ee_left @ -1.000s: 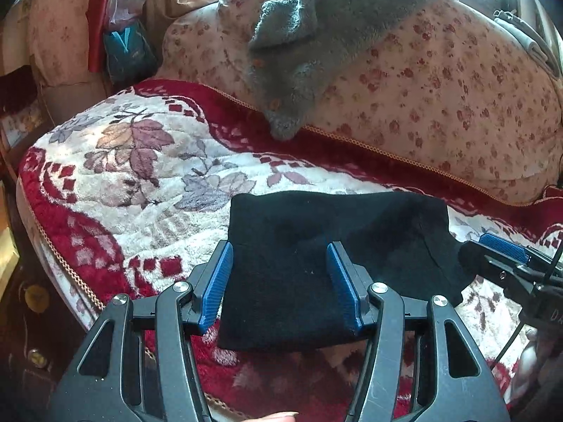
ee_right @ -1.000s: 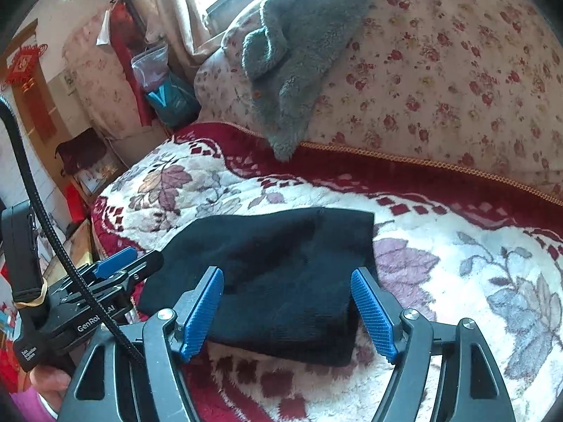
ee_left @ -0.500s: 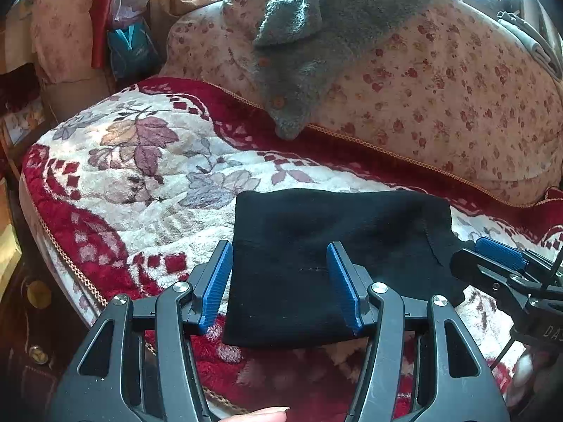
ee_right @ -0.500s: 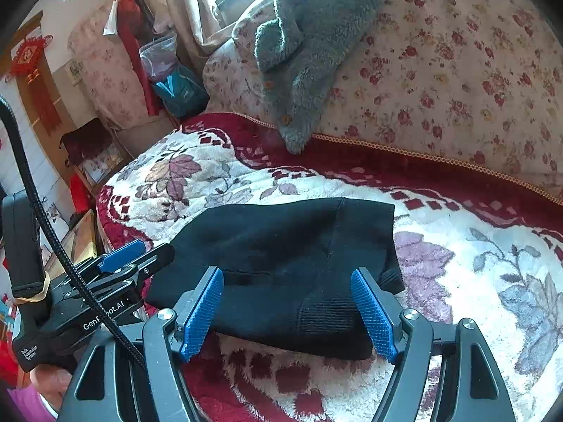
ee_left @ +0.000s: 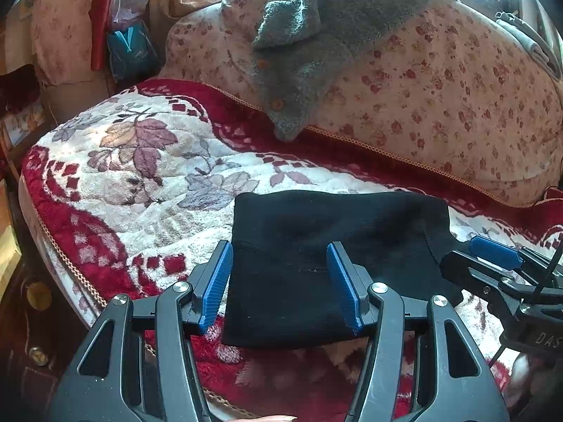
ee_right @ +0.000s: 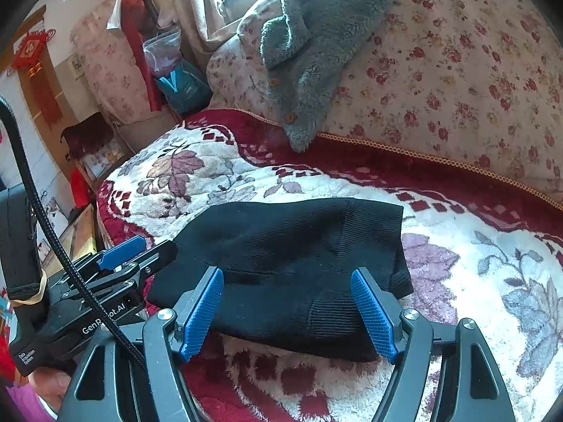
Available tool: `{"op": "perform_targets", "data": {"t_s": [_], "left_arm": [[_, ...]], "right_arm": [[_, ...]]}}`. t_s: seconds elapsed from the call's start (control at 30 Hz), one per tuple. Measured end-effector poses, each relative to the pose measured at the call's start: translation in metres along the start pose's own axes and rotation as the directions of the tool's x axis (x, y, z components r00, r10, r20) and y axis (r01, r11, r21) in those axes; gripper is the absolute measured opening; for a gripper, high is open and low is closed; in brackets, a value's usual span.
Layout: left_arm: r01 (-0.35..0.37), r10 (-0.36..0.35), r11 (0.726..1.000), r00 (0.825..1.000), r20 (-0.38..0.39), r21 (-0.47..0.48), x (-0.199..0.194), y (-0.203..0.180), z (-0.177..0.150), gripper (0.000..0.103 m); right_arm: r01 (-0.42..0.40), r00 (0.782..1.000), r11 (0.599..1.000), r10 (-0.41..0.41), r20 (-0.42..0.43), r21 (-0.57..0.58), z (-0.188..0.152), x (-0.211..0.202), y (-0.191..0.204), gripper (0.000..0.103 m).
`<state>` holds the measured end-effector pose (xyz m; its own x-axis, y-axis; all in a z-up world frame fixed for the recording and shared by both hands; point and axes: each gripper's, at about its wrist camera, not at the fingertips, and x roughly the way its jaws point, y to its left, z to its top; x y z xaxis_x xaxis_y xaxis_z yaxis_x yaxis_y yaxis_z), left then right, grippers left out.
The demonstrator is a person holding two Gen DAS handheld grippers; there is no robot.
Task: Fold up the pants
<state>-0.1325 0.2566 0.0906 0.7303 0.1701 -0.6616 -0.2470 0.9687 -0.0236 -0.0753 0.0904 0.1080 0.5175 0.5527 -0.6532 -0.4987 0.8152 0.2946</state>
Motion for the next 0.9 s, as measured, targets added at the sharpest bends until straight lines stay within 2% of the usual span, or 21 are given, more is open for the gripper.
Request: {"op": "perform_targets", "data": {"t_s": [0.2, 0.33, 0.63, 0.9], "left_arm": [[0.000, 0.000, 1.000, 1.000, 0.000, 0.002, 0.000, -0.002, 0.000, 0.056], [0.000, 0.000, 1.000, 1.000, -0.001, 0.000, 0.000, -0.003, -0.001, 0.056], [0.000, 0.000, 1.000, 1.000, -0.002, -0.002, 0.000, -0.004, -0.001, 0.056], [0.001, -0.001, 1.000, 1.000, -0.005, -0.008, 0.002, -0.003, -0.003, 0.056]], "right_arm": [[0.003, 1.000, 1.000, -0.002, 0.019, -0.026, 0.000, -0.003, 0.004, 0.074], [0.018, 0.997, 0.997, -0.013, 0.075, -0.069, 0.001, -0.009, 0.007, 0.074], [-0.001, 1.000, 1.000, 0.001, 0.010, -0.027, 0.000, 0.001, 0.000, 0.074], [0.000, 1.000, 1.000, 0.000, -0.002, -0.018, 0.000, 0.004, 0.000, 0.074]]}}
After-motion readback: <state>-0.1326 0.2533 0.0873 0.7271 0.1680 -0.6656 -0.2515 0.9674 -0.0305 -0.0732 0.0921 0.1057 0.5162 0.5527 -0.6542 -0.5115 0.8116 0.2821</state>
